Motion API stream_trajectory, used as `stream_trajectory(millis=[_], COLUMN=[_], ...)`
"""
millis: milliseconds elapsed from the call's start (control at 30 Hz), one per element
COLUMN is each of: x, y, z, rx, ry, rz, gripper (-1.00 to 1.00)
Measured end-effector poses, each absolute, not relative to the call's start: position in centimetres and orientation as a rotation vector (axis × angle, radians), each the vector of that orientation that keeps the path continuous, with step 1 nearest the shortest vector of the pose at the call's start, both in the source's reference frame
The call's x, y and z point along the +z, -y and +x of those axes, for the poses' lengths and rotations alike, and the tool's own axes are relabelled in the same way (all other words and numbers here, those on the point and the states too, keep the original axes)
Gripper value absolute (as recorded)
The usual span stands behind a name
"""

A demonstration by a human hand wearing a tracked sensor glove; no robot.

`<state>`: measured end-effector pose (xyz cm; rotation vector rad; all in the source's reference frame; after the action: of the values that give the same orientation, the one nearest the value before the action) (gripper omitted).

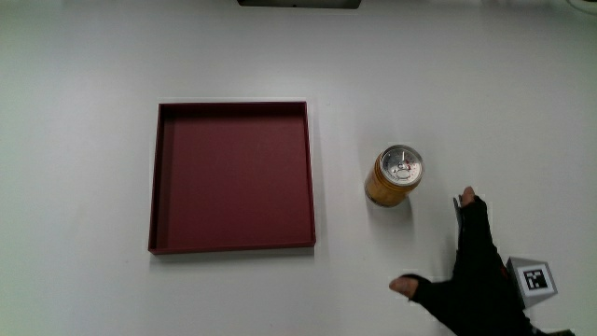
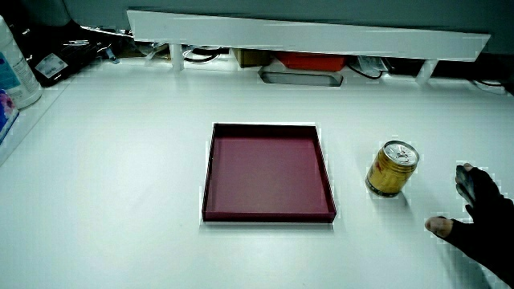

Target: Pick red bull from desk

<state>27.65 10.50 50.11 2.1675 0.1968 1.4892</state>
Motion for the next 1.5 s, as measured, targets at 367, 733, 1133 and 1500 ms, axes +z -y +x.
stream_trajectory(millis=[367,733,1133,1500], x=[52.5,54.1,54.3,54.2], y=[-6.4,-4.4,-5.1,-5.4], z=[26.0,24.4,25.0,25.3], rx=[1.593,1.668,1.875,1.934], ry=[-0.304,-0.327,-0.441,-0.493], rz=[2.054,2.001,2.048,2.11], gripper=[0.0,0.0,0.31,0.73])
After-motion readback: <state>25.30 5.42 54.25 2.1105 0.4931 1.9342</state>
